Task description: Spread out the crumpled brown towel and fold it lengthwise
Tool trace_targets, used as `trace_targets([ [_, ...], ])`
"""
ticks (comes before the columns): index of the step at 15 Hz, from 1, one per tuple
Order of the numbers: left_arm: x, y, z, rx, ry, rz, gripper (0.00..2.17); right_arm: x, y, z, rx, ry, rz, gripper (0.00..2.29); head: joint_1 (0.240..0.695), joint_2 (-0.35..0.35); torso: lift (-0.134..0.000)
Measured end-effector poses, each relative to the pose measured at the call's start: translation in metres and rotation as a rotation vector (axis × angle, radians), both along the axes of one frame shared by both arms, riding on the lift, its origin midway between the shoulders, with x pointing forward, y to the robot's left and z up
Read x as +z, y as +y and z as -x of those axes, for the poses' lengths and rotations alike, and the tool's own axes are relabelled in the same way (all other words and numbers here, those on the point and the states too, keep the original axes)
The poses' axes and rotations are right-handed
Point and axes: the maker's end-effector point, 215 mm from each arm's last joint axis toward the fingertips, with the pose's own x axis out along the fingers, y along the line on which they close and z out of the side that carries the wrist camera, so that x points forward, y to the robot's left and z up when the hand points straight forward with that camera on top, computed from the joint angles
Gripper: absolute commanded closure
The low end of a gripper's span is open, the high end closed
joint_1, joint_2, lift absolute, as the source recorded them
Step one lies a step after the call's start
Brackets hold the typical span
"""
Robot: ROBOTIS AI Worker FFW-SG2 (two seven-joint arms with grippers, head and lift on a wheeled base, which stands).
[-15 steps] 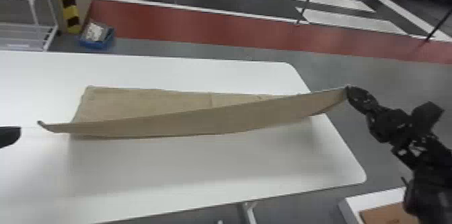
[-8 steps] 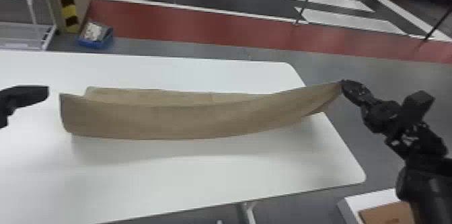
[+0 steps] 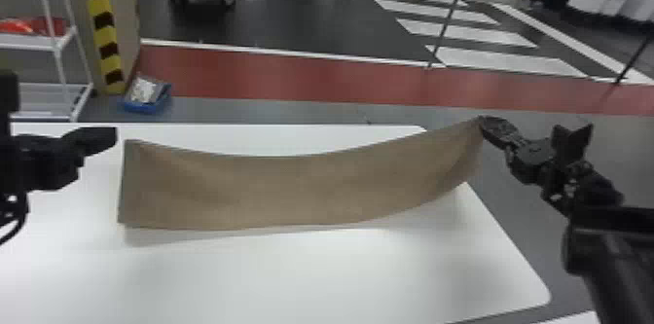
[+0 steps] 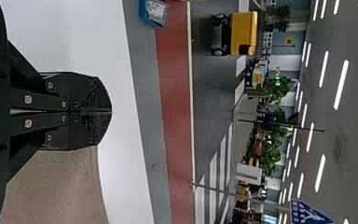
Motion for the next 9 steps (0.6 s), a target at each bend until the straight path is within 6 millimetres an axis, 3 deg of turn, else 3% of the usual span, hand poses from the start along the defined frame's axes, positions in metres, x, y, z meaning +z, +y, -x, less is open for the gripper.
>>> trace_targets([
  [3, -0.007, -0.004, -0.01, -0.003, -0.006, -0.033, 1.44, -0.015, 0.01, -0.01, 0.004, 0.037, 0.039, 1.16, 0.569, -0.272, -0.12],
  [9, -0.02, -0.008, -0.023, -0.002, -0.022, -0.093, 1.44, -0.041, 0.013, -0.013, -0.035, 0.077, 0.098, 1.16, 0.584, -0.269, -0.12],
])
